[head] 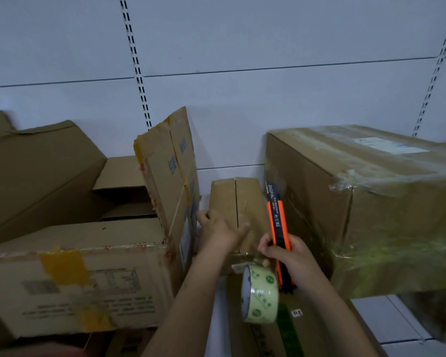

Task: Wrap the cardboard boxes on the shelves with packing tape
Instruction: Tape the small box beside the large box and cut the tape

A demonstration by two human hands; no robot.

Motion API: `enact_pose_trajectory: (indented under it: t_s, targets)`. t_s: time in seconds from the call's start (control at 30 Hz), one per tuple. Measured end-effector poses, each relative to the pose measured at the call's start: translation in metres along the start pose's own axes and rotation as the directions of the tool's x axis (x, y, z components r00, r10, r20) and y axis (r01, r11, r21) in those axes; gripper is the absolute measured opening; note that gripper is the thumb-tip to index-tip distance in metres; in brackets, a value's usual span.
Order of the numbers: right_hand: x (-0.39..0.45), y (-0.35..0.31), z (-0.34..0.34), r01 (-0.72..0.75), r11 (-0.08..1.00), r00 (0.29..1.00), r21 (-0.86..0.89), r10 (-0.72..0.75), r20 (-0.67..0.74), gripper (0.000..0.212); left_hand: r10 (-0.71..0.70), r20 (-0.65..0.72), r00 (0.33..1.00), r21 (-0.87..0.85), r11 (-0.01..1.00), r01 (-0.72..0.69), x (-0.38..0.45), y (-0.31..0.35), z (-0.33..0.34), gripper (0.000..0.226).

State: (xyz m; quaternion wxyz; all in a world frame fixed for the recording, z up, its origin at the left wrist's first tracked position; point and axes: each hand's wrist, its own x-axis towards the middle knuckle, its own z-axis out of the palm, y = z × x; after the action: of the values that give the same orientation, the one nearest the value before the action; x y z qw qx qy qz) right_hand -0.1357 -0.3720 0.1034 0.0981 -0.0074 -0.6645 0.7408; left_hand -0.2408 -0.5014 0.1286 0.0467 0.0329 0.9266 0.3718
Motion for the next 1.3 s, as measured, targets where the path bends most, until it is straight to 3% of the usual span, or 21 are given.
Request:
enact_pose_trajectory:
  t_s: [0.13, 0.23, 0.43, 0.6, 0.77, 0.9, 0.93, 1.07, 1.2, 1.3]
  targets:
    - [-0.009, 0.003, -0.003, -0.031, 1.000, 1.000, -0.003, 0.031, -0.002, 0.011, -0.072, -0.004, 0.997, -0.124, 0.990, 0.071, -0.001, -0.021, 0.010, 0.126]
    - [-0.013, 0.006, -0.006, -0.043, 0.999, 0.999, -0.005, 0.042, -0.035, 0.011, -0.033, -0.007, 0.999, -0.202, 0.979, 0.031, -0.003, -0.032, 0.020, 0.125]
    - [-0.013, 0.008, -0.009, -0.062, 0.998, 0.997, 0.015, 0.062, -0.050, 0.016, 0.038, 0.114, 0.993, -0.463, 0.886, 0.020, -0.004, -0.052, 0.020, 0.133]
    - [-0.020, 0.011, -0.011, -0.061, 0.998, 0.998, -0.029, 0.061, -0.019, 0.021, -0.035, -0.041, 0.999, -0.630, 0.776, 0.001, -0.015, -0.060, 0.042, 0.112]
    - [-0.031, -0.016, -0.007, 0.019, 1.000, 0.999, 0.018, -0.020, 0.034, 0.034, -0.003, -0.024, 1.000, -0.675, 0.738, -0.015, -0.019, -0.068, 0.049, 0.107]
    - [-0.015, -0.048, 0.005, 0.134, 0.991, 0.990, 0.008, -0.134, 0.036, 0.024, 0.084, -0.039, 0.996, -0.643, 0.761, -0.089, -0.031, -0.079, 0.059, 0.052]
    - [-0.007, -0.054, 0.008, 0.162, 0.987, 0.986, -0.011, -0.161, 0.034, 0.022, 0.128, -0.043, 0.991, -0.650, 0.750, -0.125, -0.035, -0.082, 0.062, 0.050]
    - [0.031, -0.070, 0.015, 0.234, 0.966, 0.972, -0.111, -0.232, 0.033, 0.016, 0.168, 0.021, 0.986, -0.735, 0.671, -0.099, -0.048, -0.101, 0.071, 0.086]
    - [0.067, -0.073, 0.012, 0.274, 0.861, 0.949, -0.428, -0.313, -0.023, 0.014, 0.166, 0.055, 0.985, -0.748, 0.660, -0.070, -0.045, -0.116, 0.078, 0.095]
    - [0.085, -0.074, 0.008, 0.235, 0.809, 0.936, -0.539, -0.338, -0.098, 0.010, 0.177, 0.060, 0.982, -0.732, 0.676, -0.077, -0.043, -0.120, 0.079, 0.104]
